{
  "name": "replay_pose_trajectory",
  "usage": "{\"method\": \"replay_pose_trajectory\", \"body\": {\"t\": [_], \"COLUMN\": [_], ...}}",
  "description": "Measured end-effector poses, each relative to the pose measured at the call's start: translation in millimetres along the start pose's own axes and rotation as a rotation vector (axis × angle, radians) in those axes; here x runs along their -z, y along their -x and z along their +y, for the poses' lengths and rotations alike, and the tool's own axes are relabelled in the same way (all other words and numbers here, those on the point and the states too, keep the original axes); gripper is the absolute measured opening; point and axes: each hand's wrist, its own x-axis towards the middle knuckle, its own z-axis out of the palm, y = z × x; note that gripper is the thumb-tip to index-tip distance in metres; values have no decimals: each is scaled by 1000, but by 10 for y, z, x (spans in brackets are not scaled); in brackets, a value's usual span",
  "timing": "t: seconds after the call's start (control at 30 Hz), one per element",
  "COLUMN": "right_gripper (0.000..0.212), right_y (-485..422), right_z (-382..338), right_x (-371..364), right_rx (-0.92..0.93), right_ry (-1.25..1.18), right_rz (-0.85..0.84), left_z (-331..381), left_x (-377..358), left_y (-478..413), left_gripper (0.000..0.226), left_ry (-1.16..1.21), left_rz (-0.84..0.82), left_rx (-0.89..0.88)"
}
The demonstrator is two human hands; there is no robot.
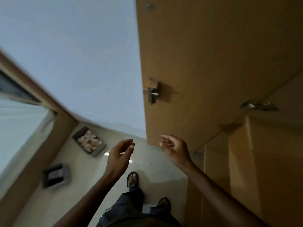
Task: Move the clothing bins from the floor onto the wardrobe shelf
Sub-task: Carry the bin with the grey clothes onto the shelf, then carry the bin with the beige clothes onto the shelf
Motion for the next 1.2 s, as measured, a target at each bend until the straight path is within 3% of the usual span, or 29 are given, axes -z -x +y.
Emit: {"method": "replay_pose_trajectory", "body": {"t": [0.2, 0.4, 0.57, 0.9, 1.1, 1.2], "right_gripper": [29, 29, 31, 33, 31, 28], "right_y": [-155, -314, -511, -1543, -2694, -3191], "right_z": [-488, -1003, -1285, -1636, -1281, -858], "right_x": [-1124, -2195, -2974, -4321, -5370, -5865], "right_rx": [59, 160, 192, 155, 60, -41], "right_ry": [42, 143, 173, 272, 342, 367], "right_rz": [-214, -347, -405, -569, -629, -630], "left_z": [-405, -722, -1002, -1740, -2489, -2921], "left_x": [1022, 2039, 2736, 3641, 3922, 3931], "left_y": [239, 228, 21, -932, -2036, -2538], "left_gripper": [24, 22, 23, 26, 29, 30], "left_ry": [95, 129, 126, 139, 123, 102], "left_rz": [283, 415, 453, 539, 525, 436], "left_rx": [99, 122, 125, 326, 504, 617]}}
